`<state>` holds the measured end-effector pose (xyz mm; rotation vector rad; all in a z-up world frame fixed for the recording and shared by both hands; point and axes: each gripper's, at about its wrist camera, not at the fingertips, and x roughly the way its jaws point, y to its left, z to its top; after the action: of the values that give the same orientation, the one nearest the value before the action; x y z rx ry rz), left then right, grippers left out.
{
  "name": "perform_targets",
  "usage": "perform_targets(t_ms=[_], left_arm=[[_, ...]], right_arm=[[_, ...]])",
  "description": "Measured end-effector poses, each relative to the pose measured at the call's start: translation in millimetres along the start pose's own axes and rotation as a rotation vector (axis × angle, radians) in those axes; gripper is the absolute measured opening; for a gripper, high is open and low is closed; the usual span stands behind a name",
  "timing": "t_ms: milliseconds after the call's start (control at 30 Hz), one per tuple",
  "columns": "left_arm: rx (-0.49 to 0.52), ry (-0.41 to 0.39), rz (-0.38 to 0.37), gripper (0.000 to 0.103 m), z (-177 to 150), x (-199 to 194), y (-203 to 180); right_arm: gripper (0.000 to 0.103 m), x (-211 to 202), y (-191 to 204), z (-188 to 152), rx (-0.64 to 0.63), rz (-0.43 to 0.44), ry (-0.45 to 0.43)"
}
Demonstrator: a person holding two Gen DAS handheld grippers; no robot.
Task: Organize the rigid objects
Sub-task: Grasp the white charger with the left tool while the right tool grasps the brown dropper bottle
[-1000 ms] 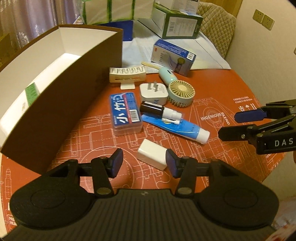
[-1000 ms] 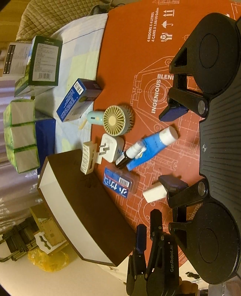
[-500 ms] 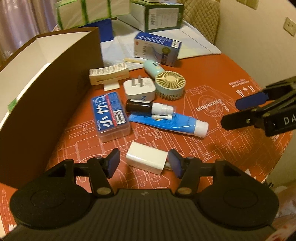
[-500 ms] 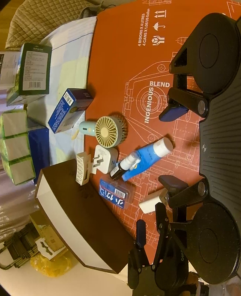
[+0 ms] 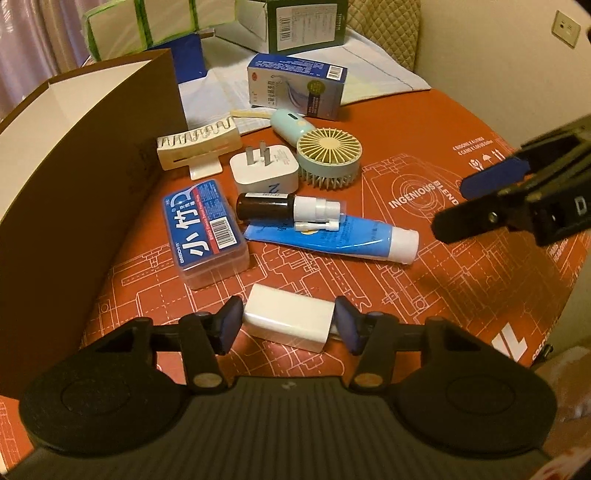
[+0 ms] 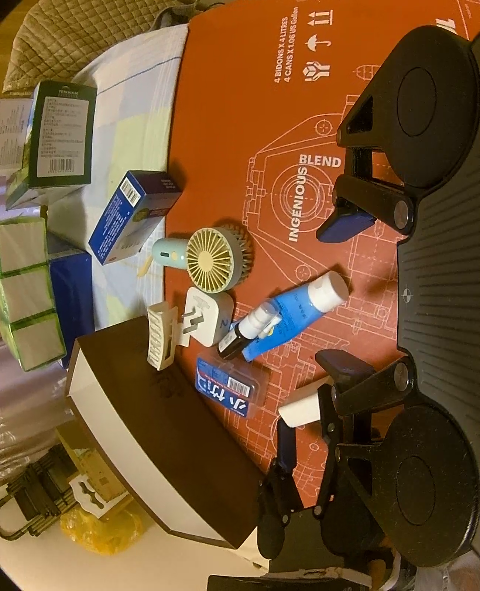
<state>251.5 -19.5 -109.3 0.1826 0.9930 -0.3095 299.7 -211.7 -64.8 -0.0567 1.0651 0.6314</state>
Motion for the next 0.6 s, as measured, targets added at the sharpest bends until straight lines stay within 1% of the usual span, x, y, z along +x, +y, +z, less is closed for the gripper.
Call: perform_targets(t_ms=[100,167,300,533,567,600], left_arm=[[-0.001,-0.005,0.014,0.050,-1.3,-0.9,2.5],[-0.009,-0.008,0.037,0.050,-2.0,-1.5,5.9],[-0.066,-0.015,0.086,0.050,-2.5,-3.4,21.8],[-0.174,-0.030,0.149,0.050,1.2,-10.1,49.2],[-0.191,-0.030,0.154,0.050,2.0,-10.4,53.0],[-0.204,-0.030,0.159,0.050,2.4,-11.1,55.6]], right_arm=[[0.061,3.1,1.7,4.0,-0.010,0.007,0.000],[0.061,5.9,3.6,7.4,-0.023,0.014,0.000],[0.061,14.0,10.2,15.1,-0.067,0.027,-0.008],[0.060,43.4,26.1,30.5,-0.205,0.050,-0.038],[0.059,48.7,28.2,32.4,-0.230,0.050,-0.039],[0.055,54.2,30.5,34.4,-0.258,0.050,-0.041]])
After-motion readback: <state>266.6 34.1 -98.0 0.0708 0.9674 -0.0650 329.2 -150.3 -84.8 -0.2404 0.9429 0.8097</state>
